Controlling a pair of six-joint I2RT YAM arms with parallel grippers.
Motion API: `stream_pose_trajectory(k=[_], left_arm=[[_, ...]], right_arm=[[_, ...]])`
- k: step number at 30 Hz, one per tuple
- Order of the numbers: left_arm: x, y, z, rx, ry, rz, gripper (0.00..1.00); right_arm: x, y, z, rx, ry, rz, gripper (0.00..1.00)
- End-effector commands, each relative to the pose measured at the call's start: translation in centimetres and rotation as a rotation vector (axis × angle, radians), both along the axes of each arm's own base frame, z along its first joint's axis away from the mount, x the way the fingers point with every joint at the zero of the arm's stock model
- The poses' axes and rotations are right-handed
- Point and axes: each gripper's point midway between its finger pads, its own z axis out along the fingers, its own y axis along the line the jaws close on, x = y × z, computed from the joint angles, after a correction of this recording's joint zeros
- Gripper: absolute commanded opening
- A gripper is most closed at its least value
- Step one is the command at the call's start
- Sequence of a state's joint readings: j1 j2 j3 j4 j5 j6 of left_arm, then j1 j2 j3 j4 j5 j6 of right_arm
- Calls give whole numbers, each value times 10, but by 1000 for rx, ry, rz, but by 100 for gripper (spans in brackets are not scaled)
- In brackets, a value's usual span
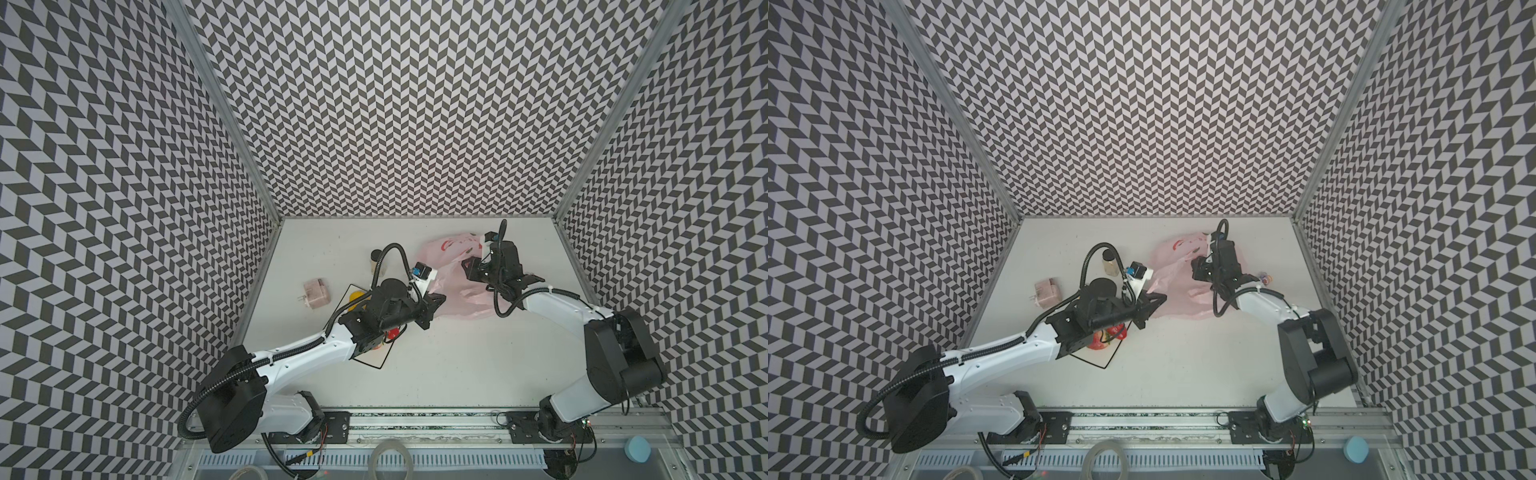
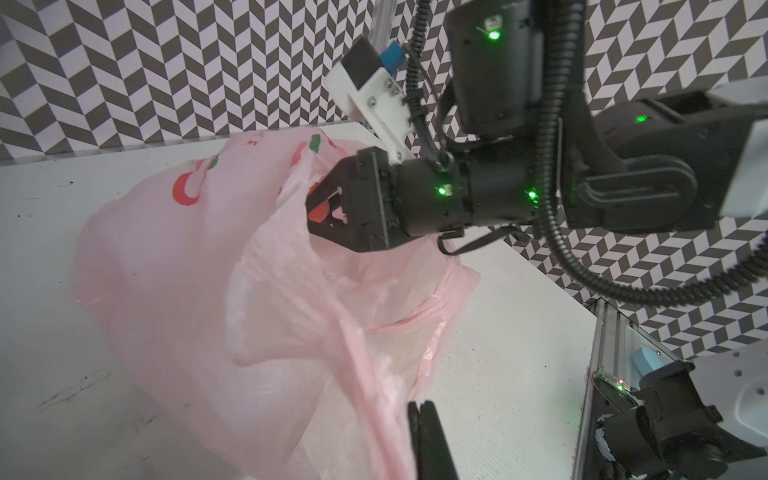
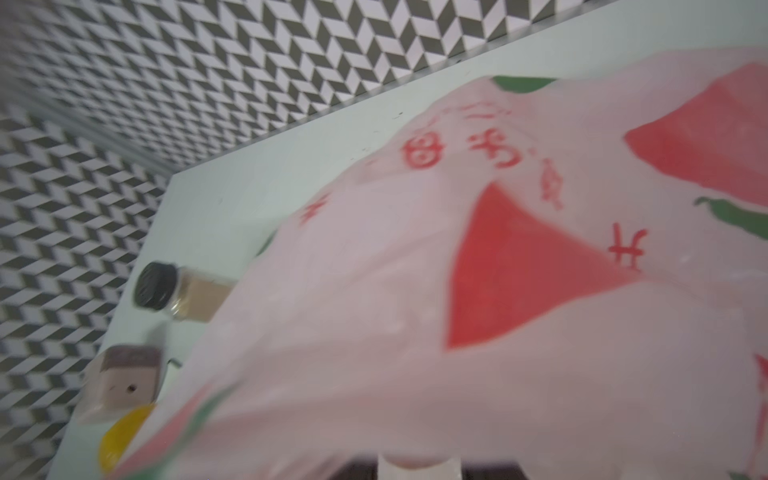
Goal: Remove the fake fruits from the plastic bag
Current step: 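Grasp the red peach in the bag and pull it out with the right gripper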
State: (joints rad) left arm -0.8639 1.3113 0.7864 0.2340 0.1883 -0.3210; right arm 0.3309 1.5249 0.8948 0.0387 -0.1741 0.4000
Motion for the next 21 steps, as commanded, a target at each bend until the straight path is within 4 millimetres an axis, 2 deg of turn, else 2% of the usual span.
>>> stream_pose_trajectory(k=[1,5,10,14,17,18,21], left_arm=[[13,1,5,-39,-3,42,0],[25,4,-1,-51,19,80,0],[40,7,-6,-75,53,111,0],[42,1,-13,-67,73,95,0],[37,-2,-18,-60,89,67,0],[35,-2,-20,-57,91,59,3],[30,0,-21,-51,92,41,32]], right_arm=[[-29,29,32,100,-99,219,24],[-61,36,52,152,-142,324,24],[-93,36,71,189,-164,387,24],[-114,30,90,207,-195,393,24],[-121,21,108,206,-247,355,24],[-123,19,114,207,-265,342,24],[-126,13,132,209,-320,316,24]])
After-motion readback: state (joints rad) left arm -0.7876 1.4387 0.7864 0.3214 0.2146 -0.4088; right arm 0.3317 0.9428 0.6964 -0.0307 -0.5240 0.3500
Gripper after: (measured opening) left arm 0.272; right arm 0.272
